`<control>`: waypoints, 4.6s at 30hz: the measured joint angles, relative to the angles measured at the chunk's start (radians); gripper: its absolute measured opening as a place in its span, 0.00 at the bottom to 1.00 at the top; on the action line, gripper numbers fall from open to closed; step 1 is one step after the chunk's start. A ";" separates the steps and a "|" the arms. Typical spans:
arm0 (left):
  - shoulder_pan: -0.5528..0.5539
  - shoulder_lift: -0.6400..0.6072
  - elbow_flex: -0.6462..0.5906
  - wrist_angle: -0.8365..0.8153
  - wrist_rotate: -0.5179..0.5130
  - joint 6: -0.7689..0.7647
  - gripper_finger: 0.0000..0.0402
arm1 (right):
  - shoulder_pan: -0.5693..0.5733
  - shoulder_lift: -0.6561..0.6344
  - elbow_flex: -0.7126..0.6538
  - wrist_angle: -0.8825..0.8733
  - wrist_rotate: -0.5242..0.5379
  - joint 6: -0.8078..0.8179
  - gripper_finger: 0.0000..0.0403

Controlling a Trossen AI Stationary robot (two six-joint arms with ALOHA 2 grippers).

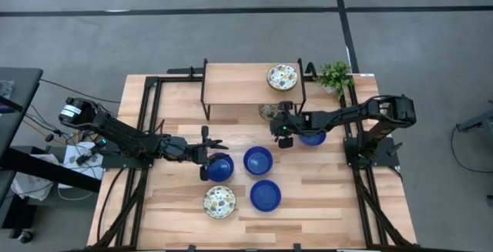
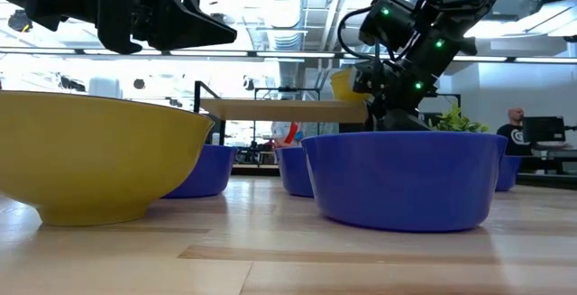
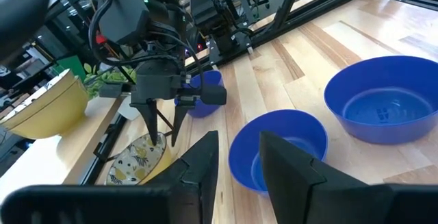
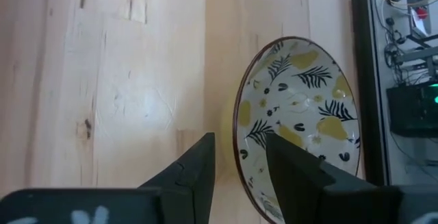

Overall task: Pick & Place Mini bowls
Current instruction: Stack the yellow patterned bowl on top of the yellow patterned bowl on the shelf

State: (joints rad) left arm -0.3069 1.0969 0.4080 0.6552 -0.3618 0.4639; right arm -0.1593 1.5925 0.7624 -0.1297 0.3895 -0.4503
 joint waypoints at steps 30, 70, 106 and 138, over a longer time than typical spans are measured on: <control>0.000 0.000 0.000 0.002 0.000 0.002 0.26 | 0.054 0.140 0.001 0.068 0.219 -0.008 0.28; 0.000 0.000 0.000 0.003 0.000 0.000 0.26 | 0.244 0.015 0.115 -0.397 0.056 0.246 0.00; 0.000 0.000 0.000 0.003 0.000 -0.001 0.26 | 0.423 -0.231 0.286 -0.721 -0.047 0.346 0.00; -0.055 0.000 0.000 -0.004 0.000 -0.169 0.26 | 0.105 -0.230 0.673 -0.904 0.226 0.048 0.00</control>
State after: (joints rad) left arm -0.3620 1.0969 0.4080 0.6510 -0.3620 0.2945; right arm -0.0547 1.3621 1.4353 -1.0340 0.6151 -0.4019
